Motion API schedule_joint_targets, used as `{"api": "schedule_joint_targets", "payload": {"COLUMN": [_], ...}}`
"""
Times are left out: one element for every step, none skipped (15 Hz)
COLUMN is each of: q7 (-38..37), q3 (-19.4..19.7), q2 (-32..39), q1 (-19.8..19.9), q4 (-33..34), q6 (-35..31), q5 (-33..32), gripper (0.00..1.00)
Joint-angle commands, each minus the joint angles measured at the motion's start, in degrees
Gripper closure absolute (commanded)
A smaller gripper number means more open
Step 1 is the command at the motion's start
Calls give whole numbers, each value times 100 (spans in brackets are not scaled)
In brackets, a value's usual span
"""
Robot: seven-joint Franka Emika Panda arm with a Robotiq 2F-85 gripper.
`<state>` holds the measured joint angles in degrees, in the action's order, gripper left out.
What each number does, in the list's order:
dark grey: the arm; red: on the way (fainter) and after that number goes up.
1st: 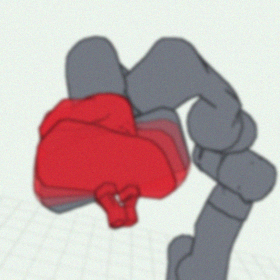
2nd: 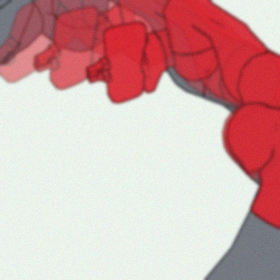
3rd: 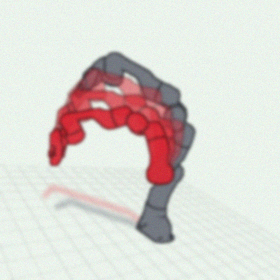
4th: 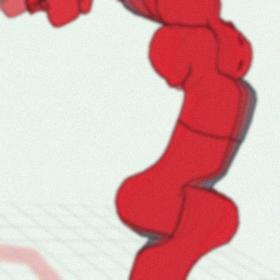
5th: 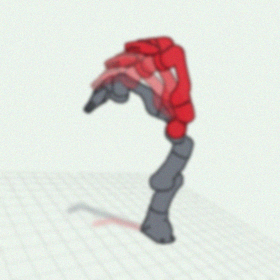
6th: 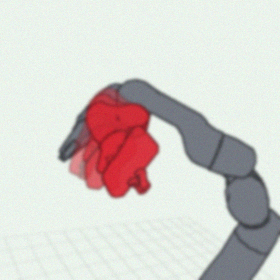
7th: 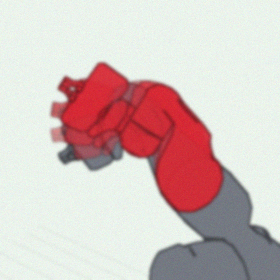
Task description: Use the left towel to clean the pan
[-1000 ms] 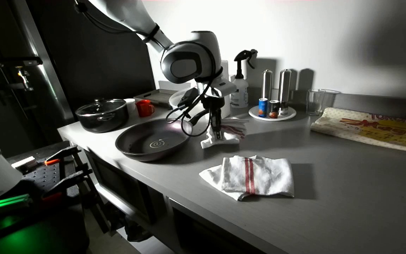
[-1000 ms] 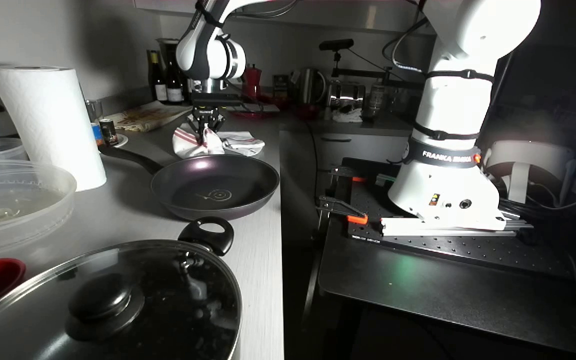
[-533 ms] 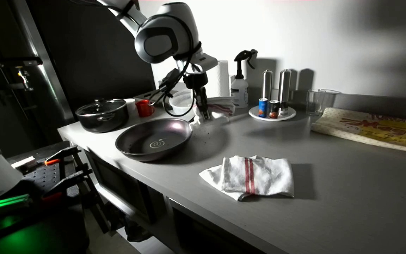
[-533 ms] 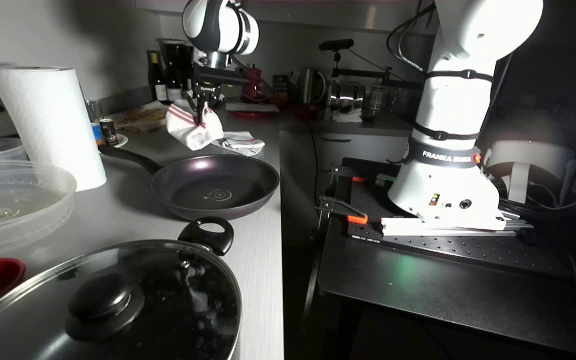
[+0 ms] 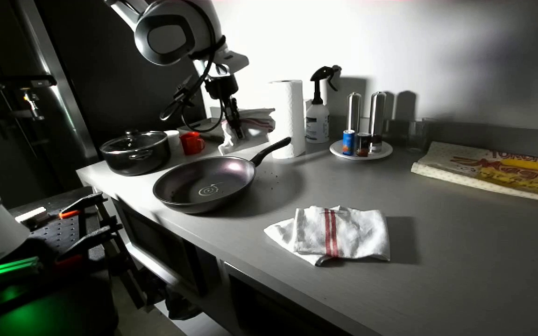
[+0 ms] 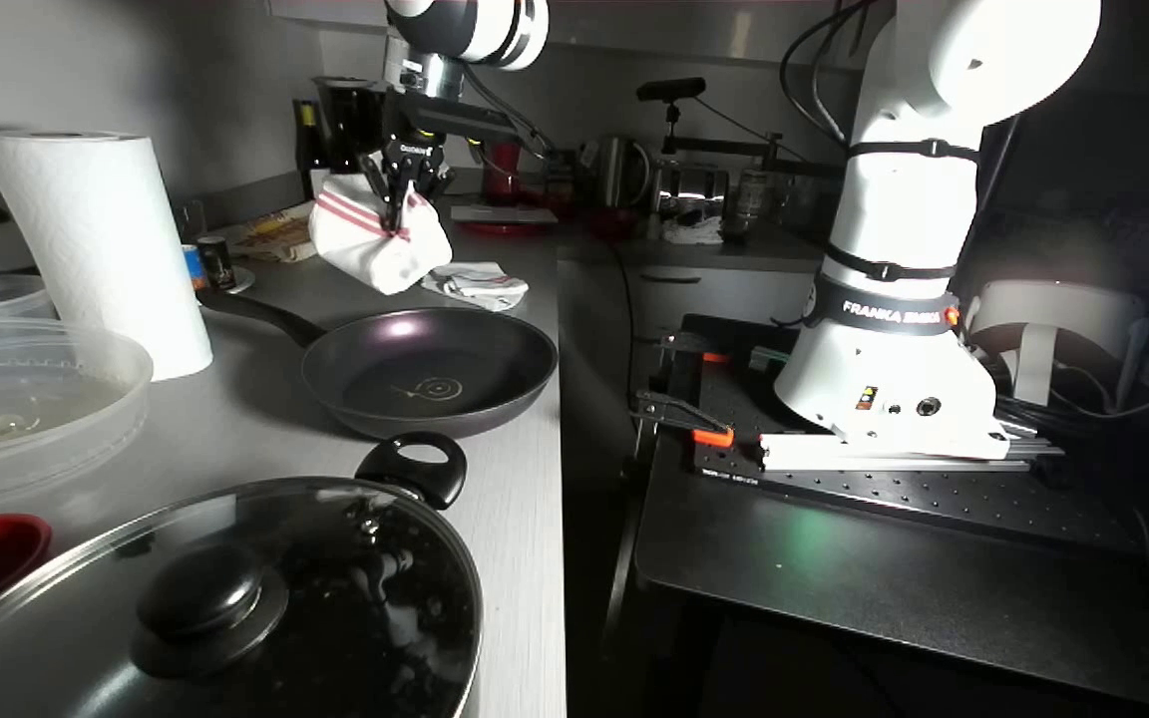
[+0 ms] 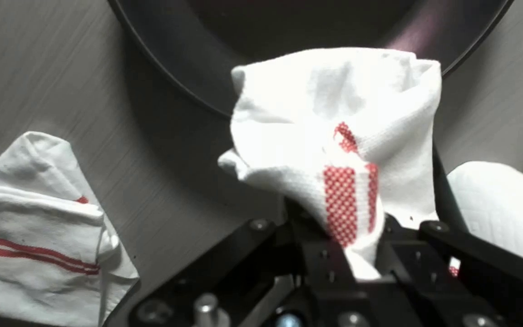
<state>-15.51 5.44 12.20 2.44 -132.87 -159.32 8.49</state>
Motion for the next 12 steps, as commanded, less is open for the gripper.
{"api": "schedule_joint_targets", "payload": {"q7": [121, 111, 136, 131, 135, 75, 91, 73, 50, 31, 13, -25], "q3": [-199, -244, -318, -364, -425, -440, -482, -500, -508, -505, -493, -473], "q2": [-382, -398, -384, -367, -314, -287, -234, -205, -131, -82, 5, 82], "q1": [-157, -203, -242, -278, -323, -369, -394, -424, -453, -477, -497, -519], "q4": [-475, -540, -603, -650, -706, -761, -793, -834, -847, -861, -850, -838], "q6": [73, 83, 124, 145, 172, 168, 209, 233, 273, 312, 338, 356], "q5": [-36, -63, -38, -40, -42, -95, -86, -101, -124, -152, -177, -213], "gripper": [96, 96, 96, 96, 96, 96, 96, 96, 96, 96, 96, 96]}}
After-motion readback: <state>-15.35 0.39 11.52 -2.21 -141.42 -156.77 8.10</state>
